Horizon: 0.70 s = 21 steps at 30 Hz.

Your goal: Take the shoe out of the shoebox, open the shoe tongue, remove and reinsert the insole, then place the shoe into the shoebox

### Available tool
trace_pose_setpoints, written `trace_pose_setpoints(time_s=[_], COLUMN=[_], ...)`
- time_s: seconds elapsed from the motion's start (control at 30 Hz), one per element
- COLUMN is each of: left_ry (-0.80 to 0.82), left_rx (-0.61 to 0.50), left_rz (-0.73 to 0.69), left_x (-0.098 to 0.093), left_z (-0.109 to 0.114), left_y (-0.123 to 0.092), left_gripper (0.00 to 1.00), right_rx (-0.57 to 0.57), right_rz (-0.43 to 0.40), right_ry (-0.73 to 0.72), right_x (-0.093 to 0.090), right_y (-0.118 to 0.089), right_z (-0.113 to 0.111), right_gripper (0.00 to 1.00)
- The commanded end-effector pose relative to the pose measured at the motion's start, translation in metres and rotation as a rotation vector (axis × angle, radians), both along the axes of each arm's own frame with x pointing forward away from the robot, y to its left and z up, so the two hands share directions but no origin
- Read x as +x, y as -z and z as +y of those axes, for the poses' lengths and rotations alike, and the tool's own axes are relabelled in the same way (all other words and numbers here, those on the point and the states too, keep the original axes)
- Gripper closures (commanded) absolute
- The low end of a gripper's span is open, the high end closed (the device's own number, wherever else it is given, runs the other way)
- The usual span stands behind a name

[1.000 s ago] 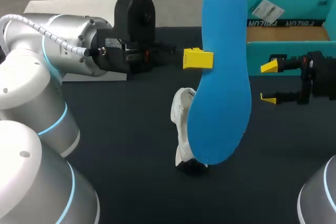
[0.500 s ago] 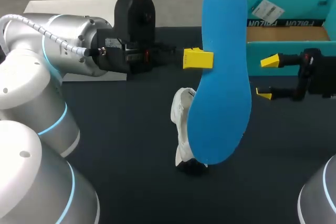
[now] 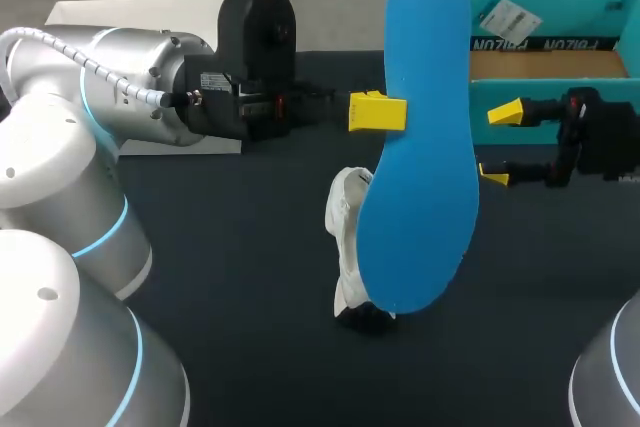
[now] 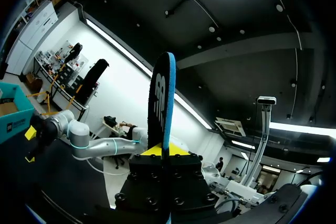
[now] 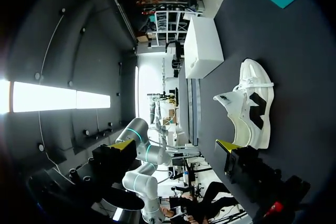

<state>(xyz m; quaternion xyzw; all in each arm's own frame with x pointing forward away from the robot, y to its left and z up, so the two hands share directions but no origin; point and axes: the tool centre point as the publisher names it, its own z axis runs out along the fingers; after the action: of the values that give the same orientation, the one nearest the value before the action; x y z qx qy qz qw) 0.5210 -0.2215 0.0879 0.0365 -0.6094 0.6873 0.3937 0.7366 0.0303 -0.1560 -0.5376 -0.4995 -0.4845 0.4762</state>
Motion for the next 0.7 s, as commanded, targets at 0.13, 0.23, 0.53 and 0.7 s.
trace_pose_setpoints(time_s=[0.13, 0.23, 0.53, 0.7], left_ry=[-0.05, -0.069, -0.037, -0.122], left_rx=[0.095, 0.109, 0.124, 0.031], left_rz=[-0.215, -0.403, -0.861, -0.714], left_x=[-0.003, 0.006, 0.028, 0.033], left_z=[-0.001, 0.0, 0.007, 0.007], left_y=[0.008, 0.019, 0.062, 0.069], left_gripper=[1.0, 1.0, 1.0, 1.0], right_rx=[-0.002, -0.002, -0.002, -0.002], right_rz=[0.0, 0.0, 0.0, 0.0], right_ry=[0.003, 0.003, 0.003, 0.003], right_x=[-0.001, -0.001, -0.001, -0.001], right_y=[0.0, 0.0, 0.0, 0.0], right_z=[0.001, 0.001, 0.001, 0.001], right_gripper=[0.0, 0.0, 0.0, 0.0])
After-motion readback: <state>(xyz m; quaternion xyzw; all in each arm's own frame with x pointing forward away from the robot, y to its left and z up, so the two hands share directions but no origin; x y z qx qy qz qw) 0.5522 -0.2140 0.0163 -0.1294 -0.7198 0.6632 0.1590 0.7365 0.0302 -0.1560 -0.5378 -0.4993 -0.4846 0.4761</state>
